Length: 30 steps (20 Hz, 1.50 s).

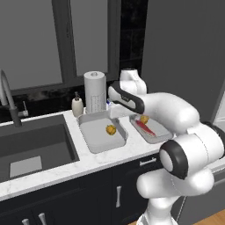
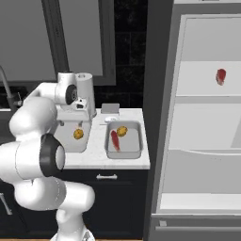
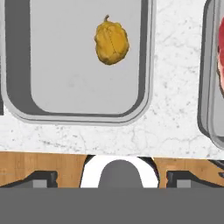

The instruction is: Place one squash and one steak in each tupperware on the nearby counter, to pack two identical lunches.

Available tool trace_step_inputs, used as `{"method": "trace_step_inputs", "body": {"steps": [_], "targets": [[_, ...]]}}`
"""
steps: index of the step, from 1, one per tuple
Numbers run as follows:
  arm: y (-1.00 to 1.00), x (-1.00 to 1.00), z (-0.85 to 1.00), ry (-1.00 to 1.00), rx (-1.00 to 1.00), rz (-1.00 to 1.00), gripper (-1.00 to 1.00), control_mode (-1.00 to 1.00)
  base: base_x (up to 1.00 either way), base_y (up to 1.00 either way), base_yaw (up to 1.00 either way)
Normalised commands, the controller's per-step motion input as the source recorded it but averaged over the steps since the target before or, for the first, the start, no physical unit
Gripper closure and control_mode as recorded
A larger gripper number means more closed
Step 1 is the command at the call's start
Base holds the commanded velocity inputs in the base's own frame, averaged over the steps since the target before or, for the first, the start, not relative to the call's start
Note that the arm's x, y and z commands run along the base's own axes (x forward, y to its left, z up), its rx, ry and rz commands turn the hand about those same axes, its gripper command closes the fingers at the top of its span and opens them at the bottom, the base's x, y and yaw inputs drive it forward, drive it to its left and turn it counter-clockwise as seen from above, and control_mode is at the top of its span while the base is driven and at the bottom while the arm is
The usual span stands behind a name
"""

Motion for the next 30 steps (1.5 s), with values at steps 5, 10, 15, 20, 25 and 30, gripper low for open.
{"method": "trace_step_inputs", "body": {"steps": [5, 10, 15, 20, 25, 30], "targets": [[-0.42, -1.0, -0.66, 0.05, 0.0, 0.02, -1.0, -1.0, 0.0, 0.0, 0.0], [-0.66, -1.0, -0.36, -0.18, 0.01, 0.01, -1.0, -1.0, 0.0, 0.0, 0.0], [-0.52, -1.0, 0.14, -0.28, 0.03, 0.06, -1.0, -1.0, 0.0, 0.0, 0.0], [-0.1, -0.92, 0.61, -0.13, 0.0, 0.04, -1.0, -1.0, 0.0, 0.0, 0.0], [0.0, -0.35, 0.11, 0.0, 0.0, 0.0, -1.0, -1.0, 0.0, 0.0, 0.0], [0.0, -0.02, 0.0, 0.0, 0.0, 0.0, -1.0, -1.0, 0.0, 0.0, 0.0]]}}
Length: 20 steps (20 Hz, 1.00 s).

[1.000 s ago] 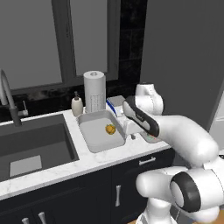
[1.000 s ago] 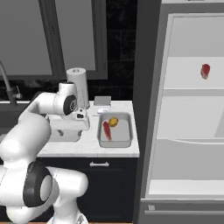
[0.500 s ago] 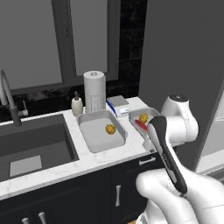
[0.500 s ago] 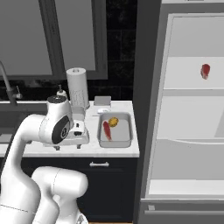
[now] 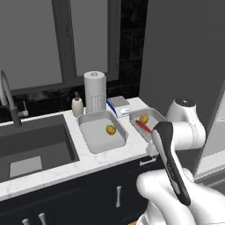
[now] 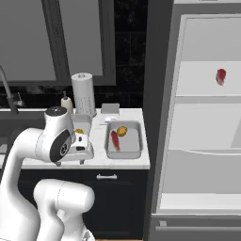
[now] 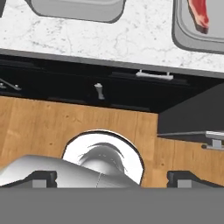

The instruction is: Place one squash and one steak in each tupperware on the nearby counter, to pack two identical lunches.

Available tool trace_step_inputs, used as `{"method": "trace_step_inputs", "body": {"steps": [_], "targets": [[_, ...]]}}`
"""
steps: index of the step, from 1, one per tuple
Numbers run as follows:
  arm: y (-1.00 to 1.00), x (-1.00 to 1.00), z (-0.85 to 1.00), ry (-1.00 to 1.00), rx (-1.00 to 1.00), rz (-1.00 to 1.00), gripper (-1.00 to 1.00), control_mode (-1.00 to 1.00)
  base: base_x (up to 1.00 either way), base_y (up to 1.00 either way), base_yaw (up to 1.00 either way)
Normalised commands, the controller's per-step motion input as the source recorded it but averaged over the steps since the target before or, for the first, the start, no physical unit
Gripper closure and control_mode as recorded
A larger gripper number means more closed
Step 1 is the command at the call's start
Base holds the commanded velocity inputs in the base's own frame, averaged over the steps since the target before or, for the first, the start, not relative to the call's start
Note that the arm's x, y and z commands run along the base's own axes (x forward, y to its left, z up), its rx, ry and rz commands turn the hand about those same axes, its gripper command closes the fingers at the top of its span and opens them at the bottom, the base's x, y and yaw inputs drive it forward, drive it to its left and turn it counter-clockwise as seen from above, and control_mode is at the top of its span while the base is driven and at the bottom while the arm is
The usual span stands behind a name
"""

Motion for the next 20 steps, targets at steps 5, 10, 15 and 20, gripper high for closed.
{"method": "trace_step_inputs", "body": {"steps": [5, 10, 15, 20], "targets": [[0.0, 0.0, 0.0, 0.0, 0.0, 0.0, -1.0, 1.0, -0.86, -0.33, -0.1], [0.0, 0.0, 0.0, 0.0, 0.0, 0.0, -1.0, 1.0, -0.71, -0.67, -0.25], [0.0, 0.0, 0.0, 0.0, 0.0, 0.0, -1.0, 1.0, 0.26, -1.0, -0.16], [0.0, 0.0, 0.0, 0.0, 0.0, 0.0, -1.0, 1.0, 0.67, -0.99, -0.01]]}}
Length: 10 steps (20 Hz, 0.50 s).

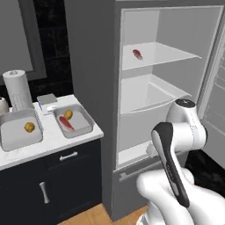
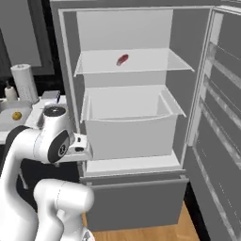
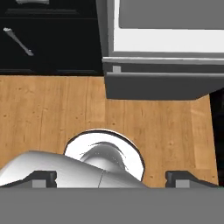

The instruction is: Place one squash and one steak in each tupperware on the nearby counter, to pack two identical lunches.

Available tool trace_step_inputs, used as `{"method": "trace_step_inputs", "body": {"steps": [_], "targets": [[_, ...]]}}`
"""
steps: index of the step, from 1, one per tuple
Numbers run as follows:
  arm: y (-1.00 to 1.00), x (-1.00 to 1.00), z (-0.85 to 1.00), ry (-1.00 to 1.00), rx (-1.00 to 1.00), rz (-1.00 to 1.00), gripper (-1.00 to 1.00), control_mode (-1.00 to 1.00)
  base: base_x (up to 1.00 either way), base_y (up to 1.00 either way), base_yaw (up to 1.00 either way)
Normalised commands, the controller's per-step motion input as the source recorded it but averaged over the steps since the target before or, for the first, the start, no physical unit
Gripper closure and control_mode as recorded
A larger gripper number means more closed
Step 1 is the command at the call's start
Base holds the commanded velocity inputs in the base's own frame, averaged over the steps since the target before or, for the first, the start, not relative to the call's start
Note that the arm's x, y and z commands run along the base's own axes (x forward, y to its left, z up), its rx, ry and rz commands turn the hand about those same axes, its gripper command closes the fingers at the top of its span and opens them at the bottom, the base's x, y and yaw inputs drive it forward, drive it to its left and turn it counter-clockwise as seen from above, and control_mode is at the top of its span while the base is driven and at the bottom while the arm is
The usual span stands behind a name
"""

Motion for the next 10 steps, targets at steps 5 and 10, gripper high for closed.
{"method": "trace_step_inputs", "body": {"steps": [5, 10], "targets": [[0.0, 0.0, 0.0, 0.0, 0.0, 0.0, -1.0, 1.0, 0.83, -0.6, 0.01], [0.0, 0.0, 0.0, 0.0, 0.0, 0.0, -1.0, 1.0, 0.47, -0.21, 0.01]]}}
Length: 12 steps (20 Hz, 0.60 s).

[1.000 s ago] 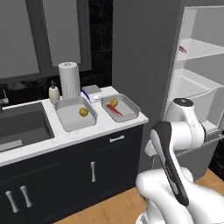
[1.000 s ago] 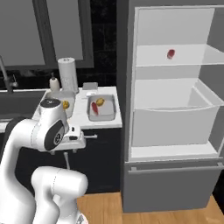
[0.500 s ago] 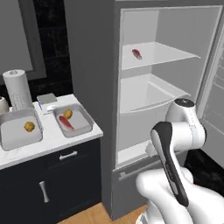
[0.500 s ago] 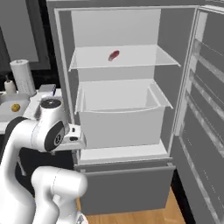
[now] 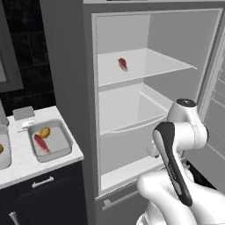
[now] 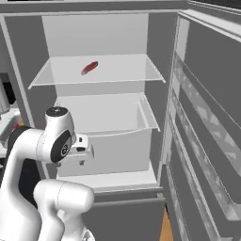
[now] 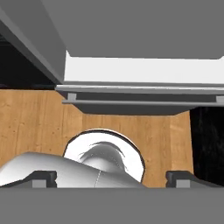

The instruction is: Place one squash and one steak in each tupperware on the nearby counter, to pack two identical lunches.

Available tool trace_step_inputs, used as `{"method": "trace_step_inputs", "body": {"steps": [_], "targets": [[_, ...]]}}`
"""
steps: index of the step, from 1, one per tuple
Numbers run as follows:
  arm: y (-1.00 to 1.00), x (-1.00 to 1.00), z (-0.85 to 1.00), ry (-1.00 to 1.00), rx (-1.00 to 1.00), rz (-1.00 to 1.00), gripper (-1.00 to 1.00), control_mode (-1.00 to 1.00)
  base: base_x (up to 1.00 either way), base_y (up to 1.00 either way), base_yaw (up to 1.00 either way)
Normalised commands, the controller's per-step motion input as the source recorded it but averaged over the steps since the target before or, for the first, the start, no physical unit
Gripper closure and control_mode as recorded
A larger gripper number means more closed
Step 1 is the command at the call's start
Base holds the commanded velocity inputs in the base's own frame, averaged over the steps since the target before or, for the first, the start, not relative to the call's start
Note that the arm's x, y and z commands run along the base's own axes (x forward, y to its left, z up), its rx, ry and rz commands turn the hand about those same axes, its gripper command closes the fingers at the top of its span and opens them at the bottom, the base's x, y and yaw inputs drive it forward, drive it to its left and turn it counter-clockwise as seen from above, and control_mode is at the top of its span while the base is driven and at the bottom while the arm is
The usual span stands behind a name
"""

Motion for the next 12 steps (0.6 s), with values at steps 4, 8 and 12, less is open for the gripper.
{"method": "trace_step_inputs", "body": {"steps": [4, 8, 12], "targets": [[0.0, 0.0, 0.0, 0.0, 0.0, 0.0, -1.0, 1.0, 0.25, -0.21, 0.08], [0.0, 0.0, 0.0, 0.0, 0.0, 0.0, -1.0, 1.0, 0.03, -0.32, 0.07], [0.0, 0.0, 0.0, 0.0, 0.0, 0.0, -1.0, 1.0, 0.09, -0.37, 0.0]]}}
